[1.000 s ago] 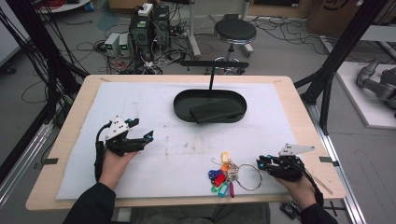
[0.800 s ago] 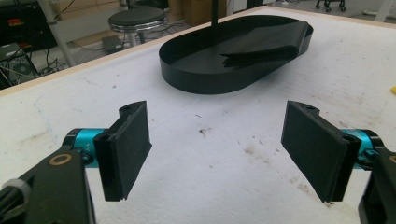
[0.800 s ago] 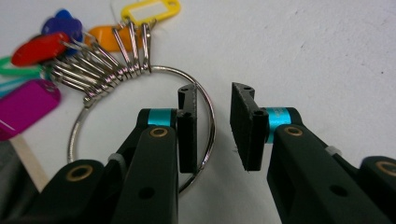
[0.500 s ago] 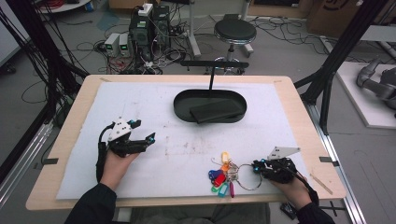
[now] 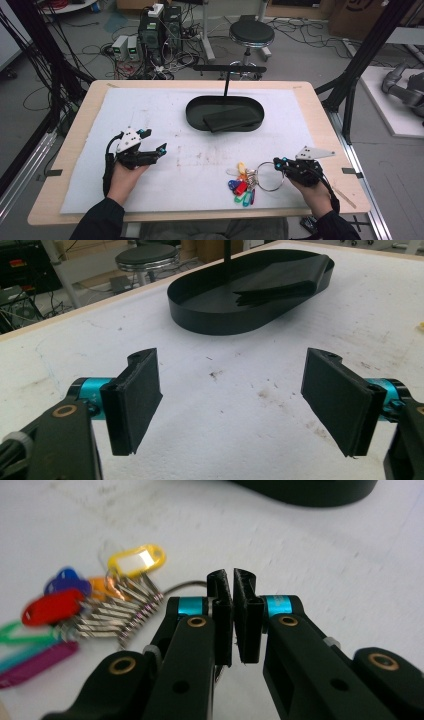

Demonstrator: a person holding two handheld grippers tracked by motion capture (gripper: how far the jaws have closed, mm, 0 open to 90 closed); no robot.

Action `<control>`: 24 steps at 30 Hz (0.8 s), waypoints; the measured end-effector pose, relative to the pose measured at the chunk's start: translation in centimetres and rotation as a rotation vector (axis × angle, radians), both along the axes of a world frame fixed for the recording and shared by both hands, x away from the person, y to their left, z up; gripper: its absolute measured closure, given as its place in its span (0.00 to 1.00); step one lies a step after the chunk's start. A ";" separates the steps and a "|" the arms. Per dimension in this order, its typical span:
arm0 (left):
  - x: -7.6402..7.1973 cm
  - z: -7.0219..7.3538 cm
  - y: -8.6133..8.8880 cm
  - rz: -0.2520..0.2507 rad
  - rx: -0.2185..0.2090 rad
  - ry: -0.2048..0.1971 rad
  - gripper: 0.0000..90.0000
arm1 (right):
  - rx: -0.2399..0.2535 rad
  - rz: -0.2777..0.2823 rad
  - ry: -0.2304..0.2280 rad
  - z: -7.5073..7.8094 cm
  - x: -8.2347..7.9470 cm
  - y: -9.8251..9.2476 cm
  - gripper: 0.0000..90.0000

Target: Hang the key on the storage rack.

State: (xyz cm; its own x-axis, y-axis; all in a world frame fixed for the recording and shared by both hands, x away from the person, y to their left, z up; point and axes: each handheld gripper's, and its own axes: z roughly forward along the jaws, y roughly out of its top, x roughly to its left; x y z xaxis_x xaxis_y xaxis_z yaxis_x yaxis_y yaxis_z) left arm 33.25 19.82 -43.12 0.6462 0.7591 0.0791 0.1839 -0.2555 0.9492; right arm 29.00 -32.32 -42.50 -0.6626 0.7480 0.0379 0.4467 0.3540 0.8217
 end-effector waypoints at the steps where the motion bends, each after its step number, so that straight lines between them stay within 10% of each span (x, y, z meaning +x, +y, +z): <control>1: 0.0 0.0 0.1 0.004 0.001 -0.001 0.26 | 0.018 -0.004 -0.009 0.2 0.0 0.0 0.98; 13: -0.1 -0.1 0.1 0.000 -0.003 0.000 0.26 | 0.162 0.025 0.031 0.9 -0.2 0.9 0.96; 24: 0.3 -0.1 -1.0 -0.033 0.007 -0.001 0.26 | 0.160 0.044 0.084 0.6 -0.5 1.0 0.96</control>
